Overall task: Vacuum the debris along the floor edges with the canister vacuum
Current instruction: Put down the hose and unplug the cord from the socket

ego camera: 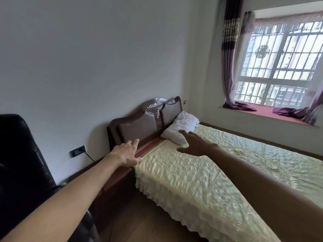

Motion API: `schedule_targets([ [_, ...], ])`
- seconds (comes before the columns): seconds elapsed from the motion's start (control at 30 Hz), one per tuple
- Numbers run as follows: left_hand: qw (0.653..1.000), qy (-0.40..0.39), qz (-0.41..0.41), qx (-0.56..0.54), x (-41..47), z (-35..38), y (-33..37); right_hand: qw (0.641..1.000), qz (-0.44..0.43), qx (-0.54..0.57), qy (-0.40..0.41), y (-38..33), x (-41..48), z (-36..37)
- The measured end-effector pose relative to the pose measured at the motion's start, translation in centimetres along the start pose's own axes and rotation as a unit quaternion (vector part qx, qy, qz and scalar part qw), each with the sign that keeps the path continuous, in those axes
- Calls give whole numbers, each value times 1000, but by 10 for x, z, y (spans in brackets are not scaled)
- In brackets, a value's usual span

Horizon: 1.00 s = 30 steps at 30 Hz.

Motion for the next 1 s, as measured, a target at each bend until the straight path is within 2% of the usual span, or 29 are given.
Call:
schedule_targets([
  [0.17, 998, 9, -60, 0, 35, -11, -3, 999, -51, 12, 7, 32, 67, -13],
  [0.5, 989, -5, -145, 5, 78, -2, -46, 989, -138, 23, -52, 9, 184, 18],
  [0.77, 980, 0, -201, -17, 137, 6, -116, 980, -190, -42, -52, -35, 284, 25],
  [1.0, 967, -17, -248, -53, 198, 19, -200, 969, -225, -61, -84, -80, 388, 51],
])
Point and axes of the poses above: each hand's wrist, its own x-axis towards the middle knuckle, its own z-axis out of the palm, y = z × x, the point moved 1 cm from there along x, towards the middle knuckle, and after that the axes turned 4 degrees about x, right-handed, at the moved point
